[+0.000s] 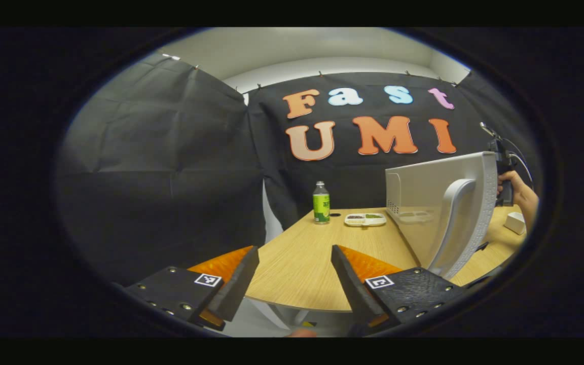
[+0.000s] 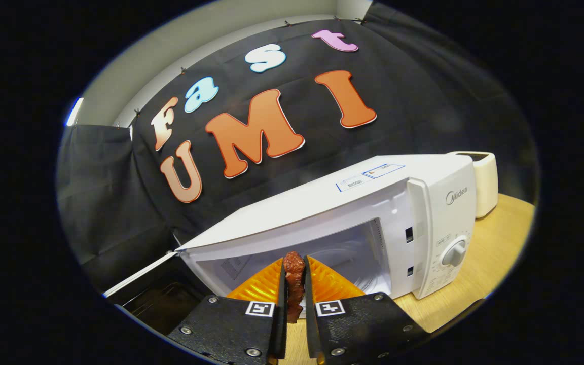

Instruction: Open the microwave oven with the left hand, put the food in, and close the microwave oven.

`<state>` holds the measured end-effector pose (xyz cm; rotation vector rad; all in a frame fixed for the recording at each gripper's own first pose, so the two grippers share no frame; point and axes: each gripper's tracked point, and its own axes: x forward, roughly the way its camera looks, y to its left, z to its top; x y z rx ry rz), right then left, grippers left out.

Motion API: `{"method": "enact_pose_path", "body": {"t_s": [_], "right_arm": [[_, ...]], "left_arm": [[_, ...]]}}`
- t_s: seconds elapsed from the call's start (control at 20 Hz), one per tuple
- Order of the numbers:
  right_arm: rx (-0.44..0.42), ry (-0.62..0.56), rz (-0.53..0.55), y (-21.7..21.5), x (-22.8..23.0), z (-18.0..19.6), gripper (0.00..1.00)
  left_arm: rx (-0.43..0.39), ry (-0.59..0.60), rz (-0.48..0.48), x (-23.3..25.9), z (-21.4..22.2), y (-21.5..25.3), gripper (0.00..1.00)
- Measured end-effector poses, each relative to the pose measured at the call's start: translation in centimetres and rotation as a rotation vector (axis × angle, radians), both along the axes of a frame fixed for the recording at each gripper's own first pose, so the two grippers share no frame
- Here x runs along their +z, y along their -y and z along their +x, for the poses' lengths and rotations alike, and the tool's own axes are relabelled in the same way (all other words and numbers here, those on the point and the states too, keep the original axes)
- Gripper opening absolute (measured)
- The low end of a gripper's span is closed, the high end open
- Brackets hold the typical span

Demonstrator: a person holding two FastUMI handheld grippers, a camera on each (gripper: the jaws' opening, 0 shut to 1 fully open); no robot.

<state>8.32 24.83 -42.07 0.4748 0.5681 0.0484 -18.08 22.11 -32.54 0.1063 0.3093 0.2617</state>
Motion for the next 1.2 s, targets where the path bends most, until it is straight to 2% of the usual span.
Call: {"method": "enact_pose_path", "body": {"t_s": [0.3, 0.65, 0.9, 1.1, 1.2], "right_arm": [[-0.076, -0.025, 0.047, -1.0, -4.4, 2.0, 0.16], [-0.178, 0.008, 0.075, -1.2, -7.5, 5.0, 0.16], [-0.272, 0.024, 0.018, -0.2, -9.2, 6.4, 0.16], [-0.250, 0.044, -0.062, -0.6, -9.4, 7.3, 0.16], [-0.243, 0.036, -0.093, 0.0, -10.0, 7.2, 0.19]], "left_arm": [[0.029, -0.010, -0.027, -1.0, 0.1, -0.3, 0.87], [0.041, -0.019, -0.030, -1.4, 0.2, -0.6, 0.87], [0.041, -0.019, -0.046, -1.5, 0.0, -0.1, 0.87], [0.035, -0.013, -0.055, -1.1, -0.1, 0.5, 0.86], [0.030, -0.014, -0.067, -1.1, -0.3, 1.0, 0.86]]}}
